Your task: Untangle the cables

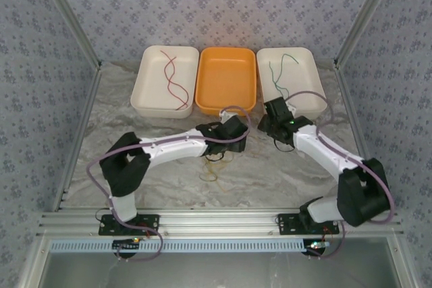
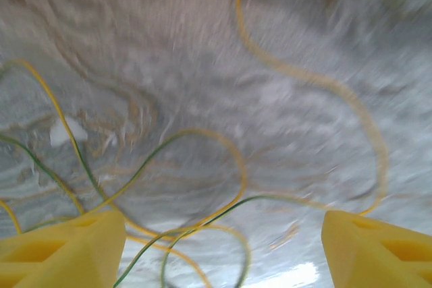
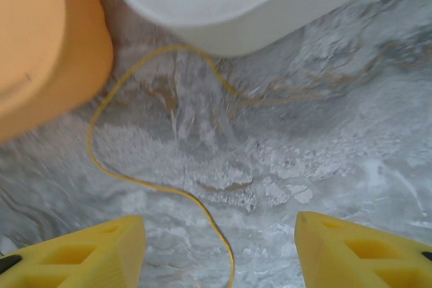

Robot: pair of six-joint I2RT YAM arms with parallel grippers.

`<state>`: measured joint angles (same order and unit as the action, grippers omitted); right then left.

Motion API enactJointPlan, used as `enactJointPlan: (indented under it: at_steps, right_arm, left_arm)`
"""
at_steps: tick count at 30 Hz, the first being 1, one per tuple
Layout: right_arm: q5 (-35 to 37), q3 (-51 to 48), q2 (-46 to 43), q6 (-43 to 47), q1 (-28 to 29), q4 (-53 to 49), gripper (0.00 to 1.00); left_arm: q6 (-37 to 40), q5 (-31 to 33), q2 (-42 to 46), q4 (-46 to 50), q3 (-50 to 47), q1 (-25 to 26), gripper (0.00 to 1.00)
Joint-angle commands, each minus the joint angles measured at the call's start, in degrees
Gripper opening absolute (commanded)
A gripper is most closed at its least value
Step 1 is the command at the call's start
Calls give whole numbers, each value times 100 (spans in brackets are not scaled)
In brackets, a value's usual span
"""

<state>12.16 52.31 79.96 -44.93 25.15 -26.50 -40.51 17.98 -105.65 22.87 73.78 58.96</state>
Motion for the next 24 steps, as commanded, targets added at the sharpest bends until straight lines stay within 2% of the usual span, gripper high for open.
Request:
enactJointPlan:
  at_steps: [1, 3, 6, 9, 15, 18, 21, 24]
  right_arm:
    - [-316, 182, 407, 1040, 173, -237, 64]
    - [-420, 318, 693, 1207, 221, -232, 64]
    - [-133, 807, 1285, 1547, 418, -639, 63]
    - [81, 1165, 1794, 1690, 528, -1046, 60]
    - [7, 1193, 2319, 1595, 629, -989, 52]
    - [474, 1003, 2002, 1319, 857, -995, 54]
    - [540, 657, 1385, 1115, 999, -743, 57]
    - [618, 312, 747, 1390, 1221, -326, 60]
  left_arm:
    - [150, 3, -358, 557, 143, 137, 78]
    - [99, 223, -417, 517, 78, 158, 76]
    - [36, 413, -417, 371, -168, 160, 72]
    - [-13, 390, -457, 276, -368, 160, 68]
    - [-256, 333, -210, -213, -957, 160, 61]
    - [-309, 312, -45, -427, -1185, 160, 55]
    - [-325, 218, 123, -725, -1429, 155, 44]
    - [-343, 159, 234, -933, -1574, 159, 39]
